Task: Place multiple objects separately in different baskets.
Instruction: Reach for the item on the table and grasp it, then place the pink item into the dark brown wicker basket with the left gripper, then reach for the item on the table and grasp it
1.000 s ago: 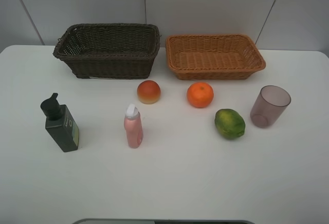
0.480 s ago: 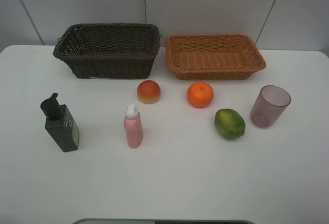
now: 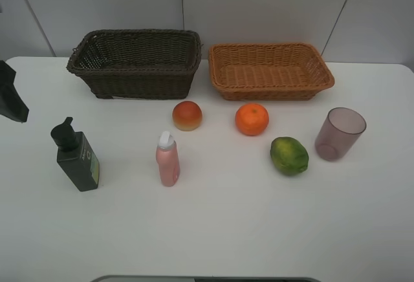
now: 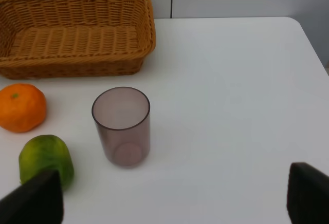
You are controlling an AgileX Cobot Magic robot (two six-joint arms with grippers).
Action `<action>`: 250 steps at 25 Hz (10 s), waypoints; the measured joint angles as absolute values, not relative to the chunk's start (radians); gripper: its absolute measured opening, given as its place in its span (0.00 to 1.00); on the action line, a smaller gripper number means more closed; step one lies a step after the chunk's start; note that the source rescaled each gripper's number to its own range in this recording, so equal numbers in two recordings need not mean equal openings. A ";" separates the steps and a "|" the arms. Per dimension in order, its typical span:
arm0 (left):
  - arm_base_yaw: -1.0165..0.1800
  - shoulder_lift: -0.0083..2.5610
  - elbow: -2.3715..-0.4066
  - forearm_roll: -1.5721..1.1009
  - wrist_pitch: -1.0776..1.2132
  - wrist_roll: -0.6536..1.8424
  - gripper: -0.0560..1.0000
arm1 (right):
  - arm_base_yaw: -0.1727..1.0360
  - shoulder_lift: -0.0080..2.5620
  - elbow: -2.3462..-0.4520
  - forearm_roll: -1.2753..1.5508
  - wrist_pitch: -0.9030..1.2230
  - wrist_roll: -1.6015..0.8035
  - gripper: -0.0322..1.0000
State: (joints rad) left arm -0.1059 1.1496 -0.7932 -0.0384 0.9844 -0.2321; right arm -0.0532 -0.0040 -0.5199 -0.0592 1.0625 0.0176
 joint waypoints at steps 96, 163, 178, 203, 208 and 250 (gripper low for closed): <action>-0.343 1.664 -0.799 0.000 0.652 -0.564 0.17 | -0.053 -0.004 -0.520 -0.059 1.063 0.018 0.90; -0.244 2.091 -1.650 0.302 0.629 -0.408 0.17 | -0.053 -0.004 -0.520 -0.059 1.063 0.018 0.90; -0.210 2.177 -1.650 0.256 0.515 -0.409 0.20 | -0.053 -0.004 -0.520 -0.059 1.063 0.018 0.90; -0.266 1.960 -1.651 0.195 0.687 -0.295 1.00 | -0.053 -0.004 -0.520 -0.059 1.063 0.018 0.90; -0.331 1.871 -1.612 0.168 0.774 -0.232 1.00 | -0.053 -0.004 -0.520 -0.059 1.063 0.018 0.90; -0.684 1.775 -1.264 -0.015 1.008 -0.306 1.00 | -0.053 -0.004 -0.520 -0.059 1.063 0.018 0.90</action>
